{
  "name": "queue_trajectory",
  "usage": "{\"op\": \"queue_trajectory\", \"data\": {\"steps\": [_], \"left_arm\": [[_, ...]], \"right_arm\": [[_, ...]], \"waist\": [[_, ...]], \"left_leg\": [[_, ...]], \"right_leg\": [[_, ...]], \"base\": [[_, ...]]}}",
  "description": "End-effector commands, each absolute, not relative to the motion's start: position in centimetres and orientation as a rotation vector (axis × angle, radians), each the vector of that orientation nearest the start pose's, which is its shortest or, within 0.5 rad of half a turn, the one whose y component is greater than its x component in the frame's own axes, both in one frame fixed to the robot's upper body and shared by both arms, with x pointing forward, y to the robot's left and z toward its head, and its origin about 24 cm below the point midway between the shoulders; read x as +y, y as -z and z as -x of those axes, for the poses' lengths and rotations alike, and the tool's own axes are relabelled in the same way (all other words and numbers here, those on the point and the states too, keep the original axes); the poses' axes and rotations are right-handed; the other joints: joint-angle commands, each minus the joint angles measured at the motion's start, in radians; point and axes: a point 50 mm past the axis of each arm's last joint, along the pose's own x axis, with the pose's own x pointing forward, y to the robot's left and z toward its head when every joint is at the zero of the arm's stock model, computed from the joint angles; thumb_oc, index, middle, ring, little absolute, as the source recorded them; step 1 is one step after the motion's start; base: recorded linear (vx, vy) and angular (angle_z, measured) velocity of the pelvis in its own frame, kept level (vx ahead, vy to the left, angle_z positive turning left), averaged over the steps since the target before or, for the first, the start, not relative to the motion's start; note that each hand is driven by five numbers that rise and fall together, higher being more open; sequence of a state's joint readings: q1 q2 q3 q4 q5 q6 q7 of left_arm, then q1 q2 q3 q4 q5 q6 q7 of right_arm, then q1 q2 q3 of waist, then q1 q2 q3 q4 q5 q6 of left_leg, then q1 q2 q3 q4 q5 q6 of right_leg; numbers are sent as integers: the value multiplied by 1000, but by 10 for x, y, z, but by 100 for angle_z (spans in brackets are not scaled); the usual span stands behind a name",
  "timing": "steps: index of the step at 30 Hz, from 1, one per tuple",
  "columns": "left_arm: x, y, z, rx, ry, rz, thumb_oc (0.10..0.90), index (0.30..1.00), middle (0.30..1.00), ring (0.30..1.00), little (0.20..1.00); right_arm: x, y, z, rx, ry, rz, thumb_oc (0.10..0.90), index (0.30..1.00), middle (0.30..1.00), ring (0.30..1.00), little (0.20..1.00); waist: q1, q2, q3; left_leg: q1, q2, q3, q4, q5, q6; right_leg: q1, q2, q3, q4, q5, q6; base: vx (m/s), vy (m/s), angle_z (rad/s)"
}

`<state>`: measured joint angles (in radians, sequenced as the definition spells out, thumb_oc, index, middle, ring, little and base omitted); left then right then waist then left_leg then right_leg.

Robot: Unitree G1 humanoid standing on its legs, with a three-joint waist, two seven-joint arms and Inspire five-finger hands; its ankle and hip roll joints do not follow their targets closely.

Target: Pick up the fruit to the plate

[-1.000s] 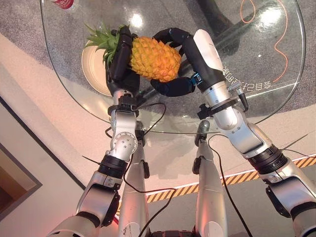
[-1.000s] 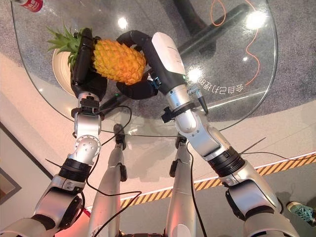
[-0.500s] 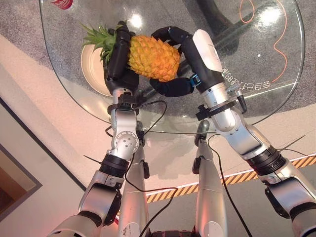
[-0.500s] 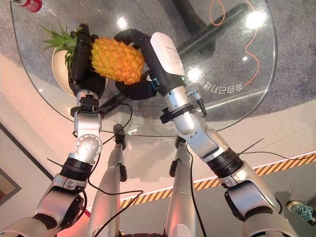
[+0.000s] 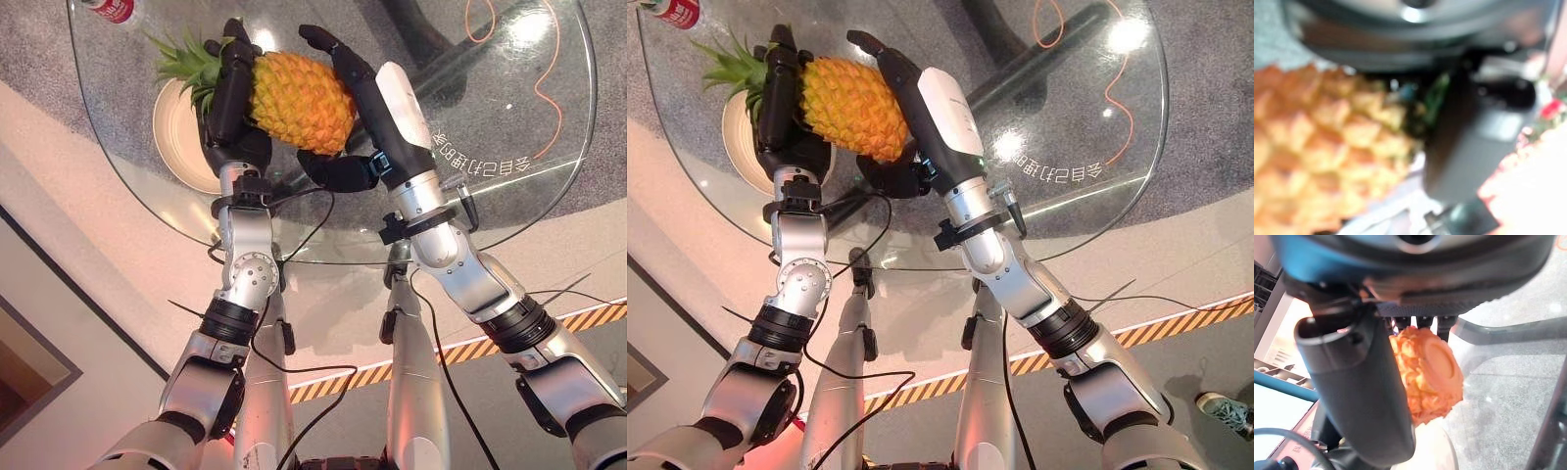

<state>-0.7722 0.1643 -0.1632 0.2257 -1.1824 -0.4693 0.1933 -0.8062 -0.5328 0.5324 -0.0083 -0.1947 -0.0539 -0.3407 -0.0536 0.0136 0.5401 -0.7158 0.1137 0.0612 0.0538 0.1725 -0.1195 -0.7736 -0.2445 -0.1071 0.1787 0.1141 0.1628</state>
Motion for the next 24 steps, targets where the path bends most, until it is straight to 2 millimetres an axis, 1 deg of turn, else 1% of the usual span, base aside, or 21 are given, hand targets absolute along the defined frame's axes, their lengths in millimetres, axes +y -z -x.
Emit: {"op": "queue_trajectory", "data": {"steps": [1, 5, 12, 24], "left_arm": [[138, -278, -318, -930, 212, 1000, 100, 300, 300, 300, 200], [145, -280, -315, -969, 128, 979, 100, 300, 300, 300, 200], [155, -282, -311, -1027, 9, 990, 100, 300, 300, 300, 200], [163, -282, -306, -1054, -52, 1073, 100, 300, 300, 300, 200]], "right_arm": [[-87, -304, -285, -1224, -7, 579, 800, 900, 900, 900, 900], [-89, -304, -286, -1221, 3, 577, 800, 900, 900, 900, 900], [-94, -302, -289, -1206, 58, 561, 800, 900, 900, 900, 900], [-105, -300, -292, -1191, 145, 529, 800, 900, 900, 900, 900]], "waist": [[17, -22, -20], [17, -22, -20], [18, -22, -20], [15, -26, -20]], "left_leg": [[-21, -25, -1, 50, -43, 3], [-21, -27, -3, 47, -42, 4], [-22, -27, -5, 46, -42, 3], [-14, -25, -1, 44, -44, 2]], "right_leg": [[23, 30, -25, -47, 37, 4], [24, 32, -23, -48, 37, 3], [24, 30, -21, -46, 34, 1], [29, 30, -21, -49, 36, 3]], "base": [[0, 0, 0], [0, 0, 0], [0, 0, 0], [0, 0, 0]]}}
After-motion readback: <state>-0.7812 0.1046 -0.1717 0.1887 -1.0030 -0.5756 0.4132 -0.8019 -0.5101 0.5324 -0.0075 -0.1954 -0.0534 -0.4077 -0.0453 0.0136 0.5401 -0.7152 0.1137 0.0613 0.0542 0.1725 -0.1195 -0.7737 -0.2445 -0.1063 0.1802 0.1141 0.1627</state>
